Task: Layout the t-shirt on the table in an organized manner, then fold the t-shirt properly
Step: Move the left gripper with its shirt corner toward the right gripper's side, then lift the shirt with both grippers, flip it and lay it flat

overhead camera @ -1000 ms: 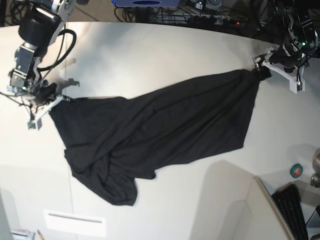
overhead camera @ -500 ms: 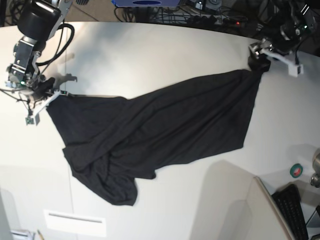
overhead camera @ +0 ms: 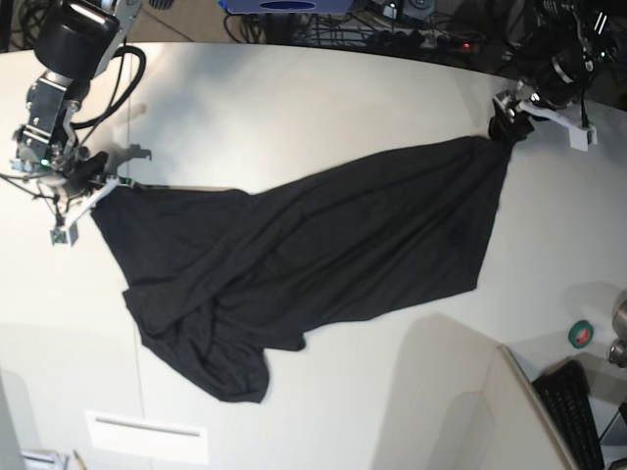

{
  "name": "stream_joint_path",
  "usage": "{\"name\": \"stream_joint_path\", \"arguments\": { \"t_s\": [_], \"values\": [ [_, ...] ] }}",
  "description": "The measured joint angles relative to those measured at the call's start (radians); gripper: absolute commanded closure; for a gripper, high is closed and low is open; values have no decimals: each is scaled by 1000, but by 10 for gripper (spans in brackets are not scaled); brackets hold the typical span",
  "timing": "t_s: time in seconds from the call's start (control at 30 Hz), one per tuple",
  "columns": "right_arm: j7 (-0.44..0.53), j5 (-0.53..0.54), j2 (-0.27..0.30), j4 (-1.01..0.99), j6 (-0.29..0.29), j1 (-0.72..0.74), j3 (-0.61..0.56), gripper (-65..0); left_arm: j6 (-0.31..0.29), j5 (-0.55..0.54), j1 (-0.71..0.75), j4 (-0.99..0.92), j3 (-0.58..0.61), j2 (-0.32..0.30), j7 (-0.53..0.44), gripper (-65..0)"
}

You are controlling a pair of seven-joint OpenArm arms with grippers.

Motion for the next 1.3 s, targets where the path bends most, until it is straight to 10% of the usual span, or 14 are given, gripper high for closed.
{"name": "stream_joint_path", "arguments": {
  "t_s": [0.37, 0.63, 1.1, 1.3],
  "values": [
    [1, 0, 0, 0, 0, -2, 0, 0, -15, -33, -34, -58, 111, -16, -45, -642],
    [-7, -6, 5, 45, 1, -43, -1, 0, -13, -19, -28, -72, 113, -10, -9, 0],
    [-143, -5, -36, 494, 5, -243, 1, 0, 6, 8, -26, 174, 121, -34, 44, 0],
    [-207, -5, -50, 583, 8, -156, -1, 0, 79, 209, -140, 257, 213, -33, 120, 0]
  ]
}}
